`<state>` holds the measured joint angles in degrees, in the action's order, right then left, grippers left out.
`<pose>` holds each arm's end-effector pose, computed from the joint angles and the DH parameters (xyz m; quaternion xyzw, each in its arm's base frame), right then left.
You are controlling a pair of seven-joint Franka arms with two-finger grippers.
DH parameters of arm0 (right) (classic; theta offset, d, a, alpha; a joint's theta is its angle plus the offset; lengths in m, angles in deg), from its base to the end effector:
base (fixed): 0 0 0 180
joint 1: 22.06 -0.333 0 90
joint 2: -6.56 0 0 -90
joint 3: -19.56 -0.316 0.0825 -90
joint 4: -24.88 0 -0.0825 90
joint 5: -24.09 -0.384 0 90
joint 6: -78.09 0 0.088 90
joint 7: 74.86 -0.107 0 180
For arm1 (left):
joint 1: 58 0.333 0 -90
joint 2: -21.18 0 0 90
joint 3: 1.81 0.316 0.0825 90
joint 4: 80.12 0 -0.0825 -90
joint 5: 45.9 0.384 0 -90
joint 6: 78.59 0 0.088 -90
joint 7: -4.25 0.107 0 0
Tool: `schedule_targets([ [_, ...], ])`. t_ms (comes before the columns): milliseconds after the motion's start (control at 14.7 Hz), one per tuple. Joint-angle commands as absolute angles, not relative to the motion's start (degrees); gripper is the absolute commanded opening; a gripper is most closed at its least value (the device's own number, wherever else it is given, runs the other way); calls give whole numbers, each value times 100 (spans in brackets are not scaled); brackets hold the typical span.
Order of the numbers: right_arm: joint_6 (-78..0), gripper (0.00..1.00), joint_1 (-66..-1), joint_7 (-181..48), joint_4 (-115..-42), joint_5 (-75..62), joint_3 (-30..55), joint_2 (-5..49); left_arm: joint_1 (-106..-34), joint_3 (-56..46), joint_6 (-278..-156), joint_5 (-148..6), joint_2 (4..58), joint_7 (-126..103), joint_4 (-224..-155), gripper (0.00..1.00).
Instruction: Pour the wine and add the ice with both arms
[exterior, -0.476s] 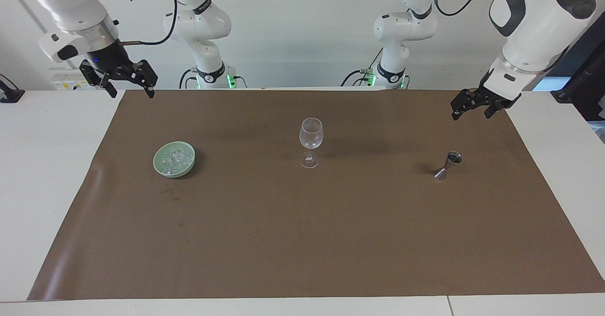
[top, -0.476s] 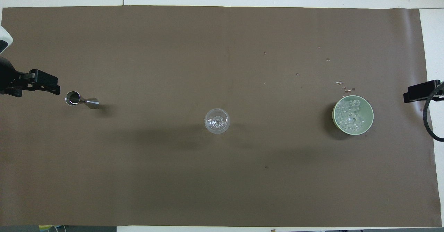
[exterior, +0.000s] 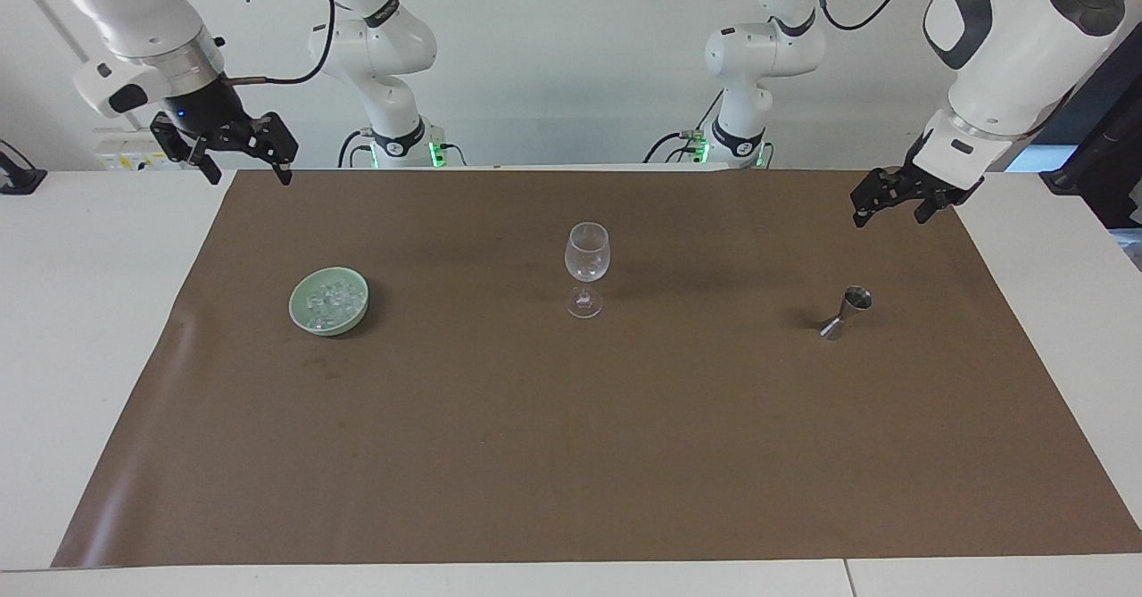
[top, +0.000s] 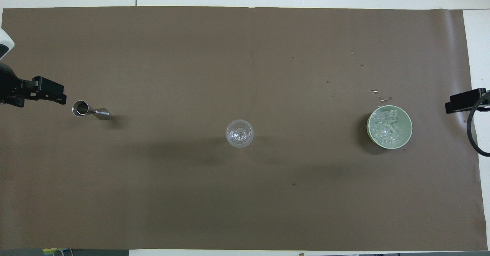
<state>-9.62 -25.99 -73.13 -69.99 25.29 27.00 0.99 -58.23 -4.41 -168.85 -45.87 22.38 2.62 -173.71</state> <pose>0.5183 -0.0376 0.6328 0.9998 -0.0154 -0.0145 0.0035 0.5573 -0.0272 0.5837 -0.9992 0.0105 0.0395 0.0013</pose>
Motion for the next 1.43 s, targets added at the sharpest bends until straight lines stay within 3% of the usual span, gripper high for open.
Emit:
schedule_targets([
  [0,-875,100,-2558,-7328,-6969,2480,2677,76,-5791,-418,-16930,-4643,2197,294,-17451,100],
  [408,-884,100,-2566,-7345,-7004,2480,2677,68,-5765,-366,-16701,-4643,2171,259,-17460,100],
  [816,-866,100,-2531,-7345,-7039,2453,2677,50,-5124,-366,-16605,-5309,2285,-222,-17443,100],
  [1359,-866,100,-2522,-7345,-7039,2453,2677,50,-4763,29,-17199,-6970,3716,-4614,-16819,100],
])
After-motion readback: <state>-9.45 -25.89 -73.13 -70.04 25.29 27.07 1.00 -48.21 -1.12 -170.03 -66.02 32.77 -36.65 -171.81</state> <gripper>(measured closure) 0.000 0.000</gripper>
